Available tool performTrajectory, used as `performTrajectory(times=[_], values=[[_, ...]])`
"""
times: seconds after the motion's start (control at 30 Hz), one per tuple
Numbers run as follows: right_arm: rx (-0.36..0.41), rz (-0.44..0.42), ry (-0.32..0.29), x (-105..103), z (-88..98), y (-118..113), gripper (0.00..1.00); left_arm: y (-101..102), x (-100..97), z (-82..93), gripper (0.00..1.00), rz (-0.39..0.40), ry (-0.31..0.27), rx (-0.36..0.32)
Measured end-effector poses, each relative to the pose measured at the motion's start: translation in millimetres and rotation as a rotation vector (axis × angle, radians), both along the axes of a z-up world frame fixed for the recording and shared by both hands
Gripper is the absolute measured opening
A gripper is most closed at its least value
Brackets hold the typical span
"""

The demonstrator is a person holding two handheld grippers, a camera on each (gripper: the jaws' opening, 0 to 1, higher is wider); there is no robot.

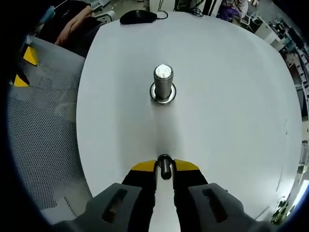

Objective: Place the washer onto the threaded stud by aligning its center hole with the stud, sliding it down to the base, and recovering from edge contact or off-axis alignment until the washer reaches the visible bottom stop.

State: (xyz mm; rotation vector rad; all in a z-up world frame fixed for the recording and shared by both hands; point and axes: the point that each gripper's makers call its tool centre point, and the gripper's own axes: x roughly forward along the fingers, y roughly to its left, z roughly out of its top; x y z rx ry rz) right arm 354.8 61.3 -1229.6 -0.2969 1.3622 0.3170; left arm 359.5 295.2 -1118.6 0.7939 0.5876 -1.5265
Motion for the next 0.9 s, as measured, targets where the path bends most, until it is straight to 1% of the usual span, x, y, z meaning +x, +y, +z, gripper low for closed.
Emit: performTrajectory(times=[0.03, 0.17, 0.3, 0.4, 0.57, 0.7, 0.83, 0.9], values=[[0.007, -0.022, 0.001, -0.6, -1.0, -0.1, 0.14, 0.0, 0.1, 0.1, 0.17, 0.001, 0.000, 0.000], [0.009, -0.029, 0.008, -4.7, -2.3, 2.0, 0.15, 0.2, -0.1, 0.0, 0.17, 0.003, 0.001, 0.001], [0.010, -0.038, -0.004, -5.3, -3.0, 1.1, 0.20, 0.2, 0.1, 0.0, 0.17, 0.006, 0.004, 0.004], [0.015, -0.046, -0.007, -7.2, -1.6, 3.4, 0.22, 0.1, 0.4, -0.4, 0.17, 0.006, 0.005, 0.003], [0.015, -0.043, -0.018, -3.0, -5.5, 2.5, 0.22, 0.1, 0.7, -0.3, 0.17, 0.006, 0.005, 0.003], [0.023, -0.049, -0.011, -3.2, -8.0, 3.3, 0.16, 0.2, 0.6, -0.4, 0.17, 0.006, 0.006, 0.005], [0.029, -0.047, -0.012, -4.4, -9.0, 5.6, 0.17, 0.3, 0.3, -0.2, 0.17, 0.006, 0.007, 0.005], [0.028, -0.066, -0.023, -4.4, -7.8, 3.5, 0.21, 0.3, 0.2, -0.2, 0.17, 0.006, 0.007, 0.005]])
